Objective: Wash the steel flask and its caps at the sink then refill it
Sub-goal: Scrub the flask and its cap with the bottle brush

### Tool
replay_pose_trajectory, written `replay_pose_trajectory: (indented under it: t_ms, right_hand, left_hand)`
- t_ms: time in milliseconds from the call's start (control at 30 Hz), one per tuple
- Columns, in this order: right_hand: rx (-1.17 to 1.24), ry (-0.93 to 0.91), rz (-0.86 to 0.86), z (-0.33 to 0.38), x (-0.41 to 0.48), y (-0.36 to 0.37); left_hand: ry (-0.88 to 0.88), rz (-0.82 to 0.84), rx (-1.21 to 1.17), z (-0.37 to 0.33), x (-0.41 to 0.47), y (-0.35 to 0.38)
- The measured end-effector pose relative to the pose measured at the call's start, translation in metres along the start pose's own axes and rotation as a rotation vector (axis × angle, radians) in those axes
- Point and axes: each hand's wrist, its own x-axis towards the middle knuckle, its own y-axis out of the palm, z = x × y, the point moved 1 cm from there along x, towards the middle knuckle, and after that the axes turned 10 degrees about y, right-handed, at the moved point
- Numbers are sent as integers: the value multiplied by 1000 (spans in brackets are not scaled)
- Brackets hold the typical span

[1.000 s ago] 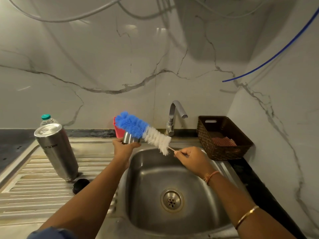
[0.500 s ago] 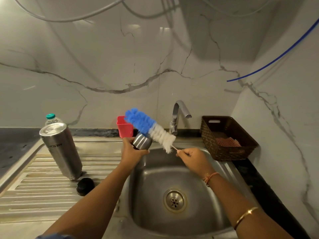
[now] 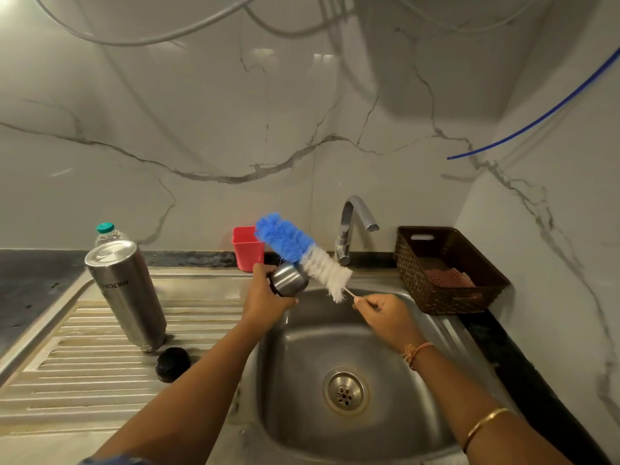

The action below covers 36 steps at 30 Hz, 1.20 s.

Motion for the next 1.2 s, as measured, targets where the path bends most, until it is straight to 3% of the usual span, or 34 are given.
replay_pose_trajectory:
  t_ms: [133,300,400,567,733,900,1200]
  right_hand:
    - [12,42,21,-9,-5,0]
    - [74,26,68,-2,-11,8]
    - [-4,20,-52,-2,-5,11]
    - [-93,52,-152,-16,-6,11]
    - [-133,101,-206,-22,-9,18]
    - [-144,137,-213,-28,-8,20]
    - [-48,231,-192,-22,2,48]
  left_hand:
    - [-183,-207,-236,-4,4,-10]
    - [-108,-116,-125,3,-4,-10]
    - [-79,-85,-127,7,-7,-4]
    - [-175,-71,-243,13,-9,-10]
    - [-166,-47,-118,25,-18,-16]
    - [-180,-123,69,42,-25,-31]
    - [-254,-195,50,70,-38,-41]
